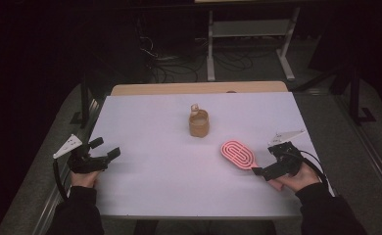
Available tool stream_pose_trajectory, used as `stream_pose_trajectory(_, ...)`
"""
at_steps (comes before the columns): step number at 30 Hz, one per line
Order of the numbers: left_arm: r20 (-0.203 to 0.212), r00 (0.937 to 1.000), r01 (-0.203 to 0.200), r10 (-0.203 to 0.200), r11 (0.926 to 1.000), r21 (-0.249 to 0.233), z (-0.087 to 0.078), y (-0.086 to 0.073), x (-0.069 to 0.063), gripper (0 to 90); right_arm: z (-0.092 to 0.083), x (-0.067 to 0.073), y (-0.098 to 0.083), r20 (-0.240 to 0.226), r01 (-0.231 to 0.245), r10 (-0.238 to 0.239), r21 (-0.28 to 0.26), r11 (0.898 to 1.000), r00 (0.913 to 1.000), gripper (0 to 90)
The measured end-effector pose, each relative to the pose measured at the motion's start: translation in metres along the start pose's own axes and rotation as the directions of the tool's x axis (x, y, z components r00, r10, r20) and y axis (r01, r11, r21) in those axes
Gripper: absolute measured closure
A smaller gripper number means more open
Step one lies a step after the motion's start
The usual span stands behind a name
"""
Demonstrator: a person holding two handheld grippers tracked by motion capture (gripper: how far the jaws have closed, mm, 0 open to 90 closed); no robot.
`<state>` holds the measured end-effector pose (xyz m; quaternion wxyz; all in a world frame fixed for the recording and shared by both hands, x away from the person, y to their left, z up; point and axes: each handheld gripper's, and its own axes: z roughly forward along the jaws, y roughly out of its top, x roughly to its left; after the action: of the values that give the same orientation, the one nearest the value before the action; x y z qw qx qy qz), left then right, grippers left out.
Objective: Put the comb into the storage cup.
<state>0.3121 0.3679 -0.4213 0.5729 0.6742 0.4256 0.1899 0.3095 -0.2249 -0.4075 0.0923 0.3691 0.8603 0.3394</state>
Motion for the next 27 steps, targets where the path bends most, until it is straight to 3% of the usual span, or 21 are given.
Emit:
stream_pose_trajectory(14,-0.002,1.0000,-0.002,0.002,1.0000,0.003,0.001,0.000,0.000,0.0,0.009,0.003,0.001,-0.015,0.024,-0.023,0.067,0.997,0.9996,0.0)
stream_pose_trajectory(27,-0.002,1.0000,-0.006,0.006,0.9999,0.010,0.002,-0.001,-0.001,0.0,0.019,0.005,0.006,-0.023,0.056,-0.053,0.146,0.988,0.9983,0.0)
